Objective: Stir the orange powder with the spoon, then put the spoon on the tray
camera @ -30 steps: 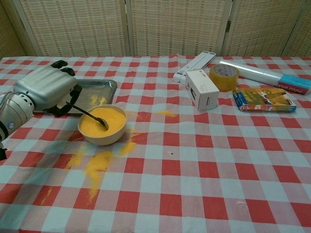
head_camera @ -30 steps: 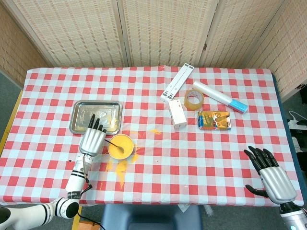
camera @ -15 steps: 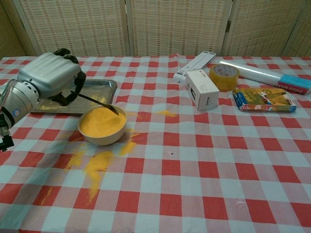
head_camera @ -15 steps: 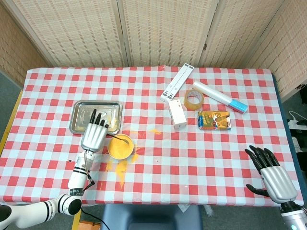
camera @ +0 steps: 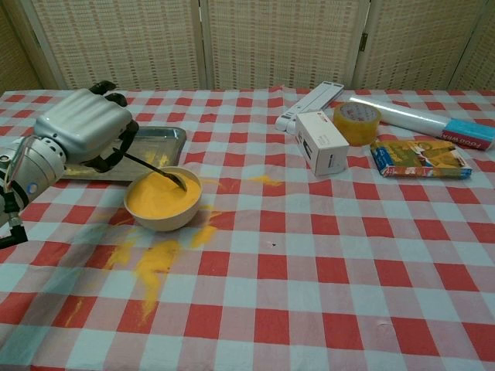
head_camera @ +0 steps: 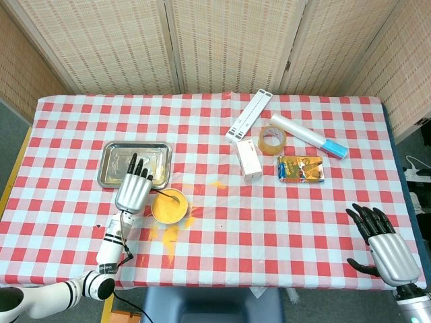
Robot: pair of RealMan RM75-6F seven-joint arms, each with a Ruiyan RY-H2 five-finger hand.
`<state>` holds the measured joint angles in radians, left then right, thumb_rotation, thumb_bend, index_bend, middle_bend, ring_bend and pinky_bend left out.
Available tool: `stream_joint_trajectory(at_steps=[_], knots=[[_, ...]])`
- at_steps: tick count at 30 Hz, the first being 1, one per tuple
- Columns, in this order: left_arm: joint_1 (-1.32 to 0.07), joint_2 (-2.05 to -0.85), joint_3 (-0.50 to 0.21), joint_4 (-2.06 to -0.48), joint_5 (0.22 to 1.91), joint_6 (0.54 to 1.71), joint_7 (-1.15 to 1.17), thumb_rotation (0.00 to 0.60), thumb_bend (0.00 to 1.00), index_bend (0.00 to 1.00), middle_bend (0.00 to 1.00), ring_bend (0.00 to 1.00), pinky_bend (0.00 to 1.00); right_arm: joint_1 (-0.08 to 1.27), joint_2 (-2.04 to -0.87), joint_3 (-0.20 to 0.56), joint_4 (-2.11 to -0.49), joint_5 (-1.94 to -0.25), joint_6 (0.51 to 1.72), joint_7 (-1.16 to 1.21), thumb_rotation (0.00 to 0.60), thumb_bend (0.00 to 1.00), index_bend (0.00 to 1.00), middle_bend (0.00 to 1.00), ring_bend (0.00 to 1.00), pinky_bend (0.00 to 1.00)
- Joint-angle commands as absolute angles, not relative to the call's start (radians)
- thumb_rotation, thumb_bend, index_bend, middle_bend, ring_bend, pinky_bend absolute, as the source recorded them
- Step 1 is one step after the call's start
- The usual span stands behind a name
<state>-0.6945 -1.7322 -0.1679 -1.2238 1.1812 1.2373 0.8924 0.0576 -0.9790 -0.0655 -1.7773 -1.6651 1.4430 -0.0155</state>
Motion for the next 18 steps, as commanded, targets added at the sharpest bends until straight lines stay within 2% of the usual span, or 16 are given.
stream_joint_trajectory(at_steps=[1, 18], knots=[[-0.686, -1.725, -0.156, -1.241, 1.188, 1.240, 0.894, 0.600, 0.83, 0.82, 0.39, 0.13, 0.00, 0.058, -0.979, -0.066, -1.777, -1.666, 1.442, -0.015, 0.600, 0.05, 0.00, 0.00, 0.00, 0.00], [-0.625, -1.622, -0.114, -1.418, 1.182, 1.272, 0.940, 0.600, 0.83, 0.83, 0.40, 0.13, 0.00, 0.054, -0.981, -0.076, -1.783, -1.697, 1.451, -0.024, 0.600, 0.05, 0.00, 0.00, 0.00, 0.00]])
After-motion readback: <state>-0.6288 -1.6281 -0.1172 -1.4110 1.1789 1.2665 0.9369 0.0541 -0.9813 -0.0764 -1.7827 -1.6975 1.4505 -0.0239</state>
